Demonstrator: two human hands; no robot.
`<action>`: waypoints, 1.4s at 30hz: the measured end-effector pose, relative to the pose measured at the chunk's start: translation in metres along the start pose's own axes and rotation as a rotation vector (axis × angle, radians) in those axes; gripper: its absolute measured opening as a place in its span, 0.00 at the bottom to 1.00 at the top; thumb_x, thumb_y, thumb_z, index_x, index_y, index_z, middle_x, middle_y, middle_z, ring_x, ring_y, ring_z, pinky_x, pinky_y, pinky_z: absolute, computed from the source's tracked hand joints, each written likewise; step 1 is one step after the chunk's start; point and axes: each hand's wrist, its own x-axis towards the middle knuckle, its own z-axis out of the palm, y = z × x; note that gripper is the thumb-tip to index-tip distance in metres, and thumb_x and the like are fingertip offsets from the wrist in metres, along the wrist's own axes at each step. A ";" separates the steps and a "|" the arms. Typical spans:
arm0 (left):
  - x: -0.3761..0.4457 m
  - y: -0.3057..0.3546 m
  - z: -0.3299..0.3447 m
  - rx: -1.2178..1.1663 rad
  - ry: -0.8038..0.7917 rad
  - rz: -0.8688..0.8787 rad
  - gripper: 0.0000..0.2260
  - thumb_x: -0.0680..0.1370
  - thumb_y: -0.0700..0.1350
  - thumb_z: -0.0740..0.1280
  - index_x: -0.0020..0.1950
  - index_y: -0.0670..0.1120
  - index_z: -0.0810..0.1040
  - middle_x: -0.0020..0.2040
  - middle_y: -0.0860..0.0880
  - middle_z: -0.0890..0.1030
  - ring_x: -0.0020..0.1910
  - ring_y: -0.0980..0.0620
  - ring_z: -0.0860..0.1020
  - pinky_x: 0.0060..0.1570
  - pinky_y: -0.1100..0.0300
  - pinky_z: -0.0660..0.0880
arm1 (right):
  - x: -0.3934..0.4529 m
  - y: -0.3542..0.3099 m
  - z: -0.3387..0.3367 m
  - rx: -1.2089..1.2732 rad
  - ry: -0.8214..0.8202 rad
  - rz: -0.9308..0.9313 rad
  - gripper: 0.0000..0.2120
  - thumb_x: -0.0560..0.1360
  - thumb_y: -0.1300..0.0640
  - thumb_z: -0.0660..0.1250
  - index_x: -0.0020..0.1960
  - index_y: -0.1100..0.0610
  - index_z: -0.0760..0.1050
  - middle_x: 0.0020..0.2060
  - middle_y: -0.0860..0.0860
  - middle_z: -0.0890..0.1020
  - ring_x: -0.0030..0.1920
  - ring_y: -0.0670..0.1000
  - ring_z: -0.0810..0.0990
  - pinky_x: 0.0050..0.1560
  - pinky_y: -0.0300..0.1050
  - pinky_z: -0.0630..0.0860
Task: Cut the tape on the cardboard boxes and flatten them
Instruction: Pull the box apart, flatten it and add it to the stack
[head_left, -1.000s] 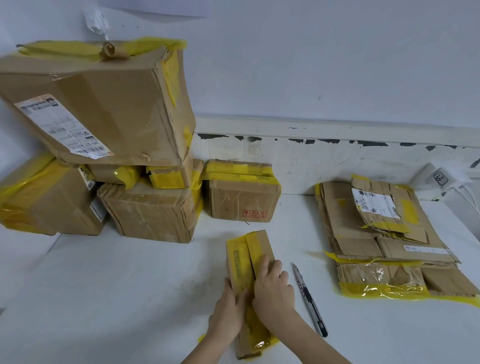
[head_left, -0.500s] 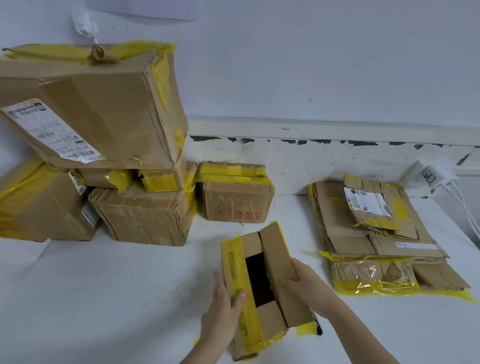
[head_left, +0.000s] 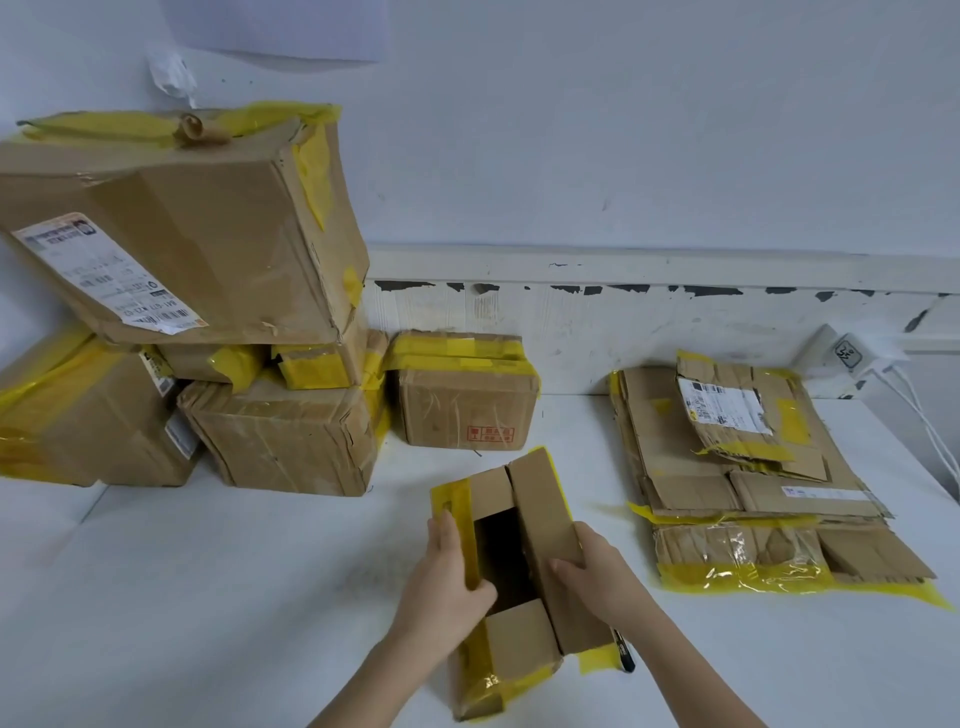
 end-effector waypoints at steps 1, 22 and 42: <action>-0.002 -0.005 -0.003 -0.067 -0.002 -0.011 0.38 0.79 0.49 0.62 0.77 0.47 0.37 0.78 0.48 0.48 0.69 0.49 0.68 0.58 0.63 0.71 | -0.001 0.000 0.000 0.016 -0.014 0.008 0.06 0.78 0.57 0.63 0.52 0.56 0.68 0.47 0.49 0.77 0.47 0.50 0.76 0.43 0.39 0.71; 0.021 -0.023 -0.012 0.334 0.238 0.223 0.31 0.78 0.35 0.56 0.78 0.46 0.46 0.78 0.52 0.47 0.75 0.55 0.55 0.70 0.64 0.57 | -0.040 0.003 0.031 0.367 -0.416 0.144 0.12 0.81 0.44 0.52 0.51 0.49 0.71 0.42 0.47 0.82 0.33 0.45 0.80 0.35 0.36 0.75; -0.005 -0.052 -0.005 0.330 0.333 0.482 0.25 0.67 0.36 0.51 0.55 0.36 0.81 0.59 0.44 0.80 0.60 0.52 0.73 0.67 0.70 0.58 | -0.002 0.032 -0.004 0.061 -0.038 -0.098 0.07 0.81 0.50 0.54 0.51 0.46 0.72 0.21 0.44 0.72 0.25 0.43 0.67 0.28 0.36 0.62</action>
